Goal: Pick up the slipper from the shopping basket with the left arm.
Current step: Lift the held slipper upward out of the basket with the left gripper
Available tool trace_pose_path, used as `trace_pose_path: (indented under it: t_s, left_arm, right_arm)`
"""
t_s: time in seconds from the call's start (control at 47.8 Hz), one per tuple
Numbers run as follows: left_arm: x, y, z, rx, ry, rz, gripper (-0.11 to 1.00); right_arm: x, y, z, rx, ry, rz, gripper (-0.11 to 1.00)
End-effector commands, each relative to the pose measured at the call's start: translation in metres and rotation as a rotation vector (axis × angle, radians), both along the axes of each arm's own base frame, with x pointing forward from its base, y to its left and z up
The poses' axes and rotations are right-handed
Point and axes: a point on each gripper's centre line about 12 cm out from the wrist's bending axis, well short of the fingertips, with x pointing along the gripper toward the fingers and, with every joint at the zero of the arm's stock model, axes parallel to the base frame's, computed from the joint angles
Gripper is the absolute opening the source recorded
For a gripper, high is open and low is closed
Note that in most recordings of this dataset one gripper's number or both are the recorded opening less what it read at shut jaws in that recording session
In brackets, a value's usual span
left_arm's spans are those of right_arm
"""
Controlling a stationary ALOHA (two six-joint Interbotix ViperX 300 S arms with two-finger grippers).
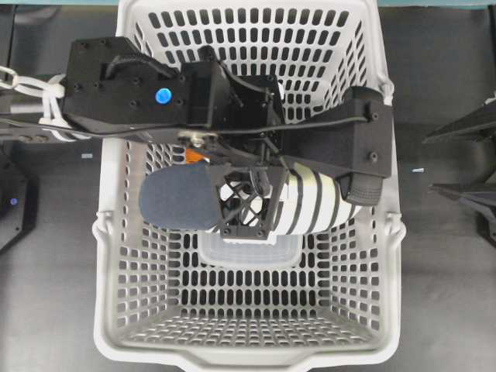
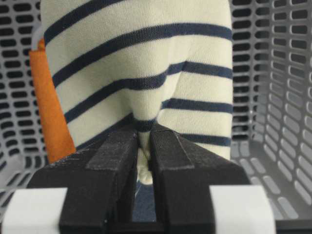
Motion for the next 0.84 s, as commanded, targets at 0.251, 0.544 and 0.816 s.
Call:
trace_pose_path:
  t_s: [0.251,0.544,0.816]
  left_arm:
    - [-0.0038,-0.0006,0.0097,0.003,-0.023,-0.003,0.06]
    - [-0.0038,-0.0006,0.0092,0.003,-0.022,-0.003,0.06]
    - [-0.0048,-0.0005,0.0075,0.004,-0.016,-0.003,0.06]
  right_arm:
    - [0.0012,0.0006,0.0037,0.002,-0.011,0.003,0.69]
    - [0.0012,0.0003,0.0037,0.003,-0.011,0.001,0.69]
    - [0.0011,0.0006,0.0035,0.003,-0.009,0.003,0.69]
